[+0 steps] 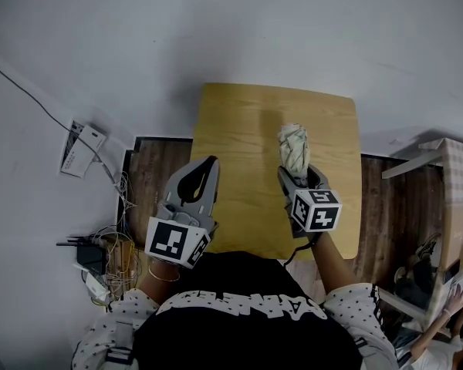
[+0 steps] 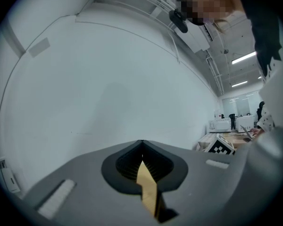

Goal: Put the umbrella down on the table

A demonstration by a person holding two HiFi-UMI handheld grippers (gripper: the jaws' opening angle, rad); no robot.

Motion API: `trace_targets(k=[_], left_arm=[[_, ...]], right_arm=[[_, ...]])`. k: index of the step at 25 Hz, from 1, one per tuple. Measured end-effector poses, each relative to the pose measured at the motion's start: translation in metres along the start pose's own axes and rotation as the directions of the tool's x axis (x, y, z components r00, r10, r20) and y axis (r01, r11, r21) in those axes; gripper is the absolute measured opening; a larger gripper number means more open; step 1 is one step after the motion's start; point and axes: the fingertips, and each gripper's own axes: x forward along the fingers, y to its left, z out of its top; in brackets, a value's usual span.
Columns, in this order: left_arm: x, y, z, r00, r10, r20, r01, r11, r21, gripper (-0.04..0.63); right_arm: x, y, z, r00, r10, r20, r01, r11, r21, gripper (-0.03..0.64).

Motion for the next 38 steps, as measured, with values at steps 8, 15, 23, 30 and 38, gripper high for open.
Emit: trace_targets(k=[8, 15, 23, 30, 38], left_arm=[[-0.002, 0.013, 0.002, 1.0, 0.021, 0.008, -0.021, 1.0, 0.0, 0.002], [-0.001, 0.021, 0.003, 1.0, 0.022, 0.012, -0.021, 1.0, -0.005, 0.002], [0.001, 0.027, 0.002, 1.0, 0.028, 0.014, -0.028, 1.0, -0.01, 0.002], [0.002, 0.029, 0.0, 1.0, 0.027, 0.011, -0.027, 0.999, -0.019, 0.002], [0.004, 0.035, -0.004, 1.0, 0.031, 0.003, -0.031, 0.999, -0.029, 0.002]], right_arm=[[0.015, -0.002, -0.01, 0.999, -0.017, -0.045, 0.017, 1.0, -0.013, 0.279], [0.023, -0.004, -0.014, 0.997, -0.036, -0.069, 0.035, 0.999, -0.018, 0.279], [0.03, -0.007, -0.018, 0.995, -0.046, -0.087, 0.044, 0.999, -0.021, 0.279], [0.034, -0.009, -0.023, 0.993, -0.056, -0.105, 0.054, 0.998, -0.024, 0.279], [0.04, -0.013, -0.032, 0.988, -0.07, -0.137, 0.068, 0.997, -0.02, 0.279]])
